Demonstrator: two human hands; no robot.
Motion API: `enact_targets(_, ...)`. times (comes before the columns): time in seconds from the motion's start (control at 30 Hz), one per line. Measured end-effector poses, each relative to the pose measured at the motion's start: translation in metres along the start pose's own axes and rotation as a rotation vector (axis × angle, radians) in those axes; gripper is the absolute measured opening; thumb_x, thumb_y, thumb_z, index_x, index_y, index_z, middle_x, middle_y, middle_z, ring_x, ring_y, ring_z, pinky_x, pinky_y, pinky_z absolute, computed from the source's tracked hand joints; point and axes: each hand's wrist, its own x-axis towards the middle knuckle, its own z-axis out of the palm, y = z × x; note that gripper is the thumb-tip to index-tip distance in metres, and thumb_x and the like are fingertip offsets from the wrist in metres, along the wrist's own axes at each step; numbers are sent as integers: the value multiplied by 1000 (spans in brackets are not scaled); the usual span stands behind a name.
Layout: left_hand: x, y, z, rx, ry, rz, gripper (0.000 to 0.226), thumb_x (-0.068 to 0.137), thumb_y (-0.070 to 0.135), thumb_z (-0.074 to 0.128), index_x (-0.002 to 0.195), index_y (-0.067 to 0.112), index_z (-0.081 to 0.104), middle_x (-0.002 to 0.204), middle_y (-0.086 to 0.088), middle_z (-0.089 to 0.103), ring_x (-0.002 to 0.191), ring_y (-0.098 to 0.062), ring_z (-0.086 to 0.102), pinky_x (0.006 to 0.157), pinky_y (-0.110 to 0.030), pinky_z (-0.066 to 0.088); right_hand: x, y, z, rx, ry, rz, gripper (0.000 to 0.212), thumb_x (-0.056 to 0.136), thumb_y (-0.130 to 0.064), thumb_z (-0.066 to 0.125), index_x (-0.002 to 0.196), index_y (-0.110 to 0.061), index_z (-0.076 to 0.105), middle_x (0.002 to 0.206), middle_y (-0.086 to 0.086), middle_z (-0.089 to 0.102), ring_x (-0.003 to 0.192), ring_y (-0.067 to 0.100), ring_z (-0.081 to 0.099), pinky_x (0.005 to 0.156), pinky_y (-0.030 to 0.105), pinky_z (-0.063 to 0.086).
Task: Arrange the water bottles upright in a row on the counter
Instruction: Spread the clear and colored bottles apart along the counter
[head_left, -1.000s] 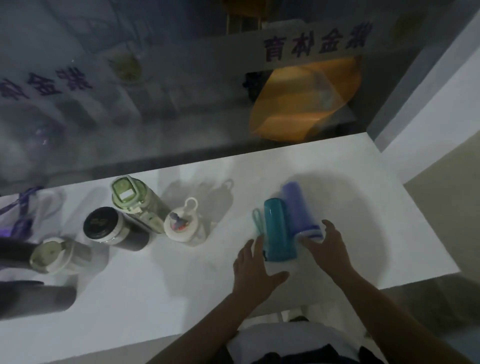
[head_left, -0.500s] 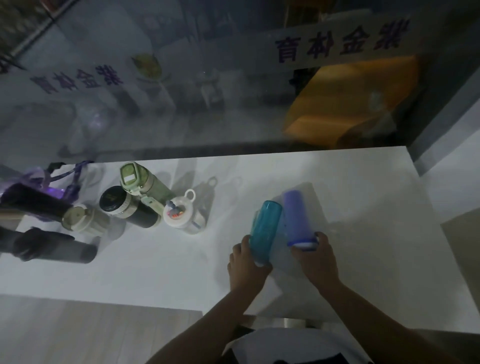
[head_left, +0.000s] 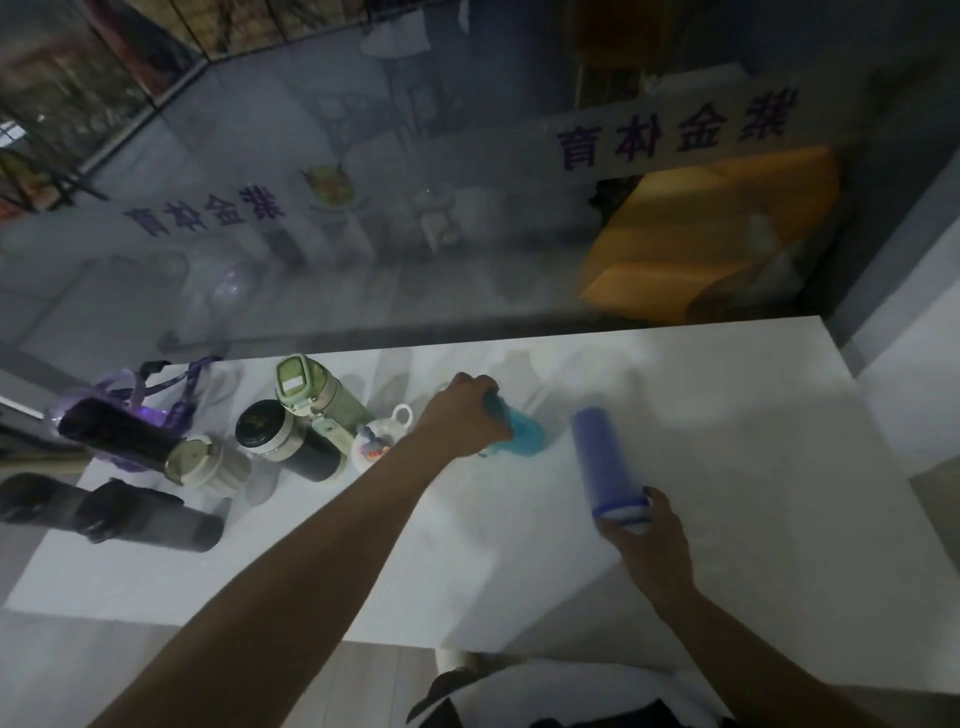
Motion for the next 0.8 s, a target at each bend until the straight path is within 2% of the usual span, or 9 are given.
enact_targets(0.17,23,-8,-16,90,-43,31,58,73,36,74,125,24,53,125,-3,51,105,-25,58,91,-36,52,-4,1,4,-26,11,25,79,65,-23,87,133,-14,48,111,15,61,82,30,62,63,28,42)
enact_targets(0.33,33,-14,-19,113,-74,94,61,74,34,72,131,25,51,132,-2,50,111,-26,56,90,-36,51,-5,6,8,-60,26,20,80,63,-28,86,133,-17,48,111,15,62,85,32,63,67,32,46)
enact_targets(0.47,37,-20,-19,75,-93,145,64,77,32,72,136,26,48,141,1,45,120,-24,52,97,-35,48,-9,7,11,-43,43,47,84,63,-27,86,136,-15,45,117,17,59,92,34,62,73,38,51)
enact_targets(0.57,39,-23,-17,47,-89,174,66,78,31,73,138,26,45,143,1,42,122,-23,50,98,-33,47,-13,10,13,-35,60,41,85,64,-24,87,137,-14,44,119,17,57,95,34,61,73,34,47)
enact_targets(0.8,36,-32,-8,-34,-80,228,67,80,30,73,140,25,43,146,0,37,123,-24,49,104,-37,44,-14,15,10,-55,71,16,78,64,-24,86,131,-18,47,114,16,59,90,34,62,68,39,52)
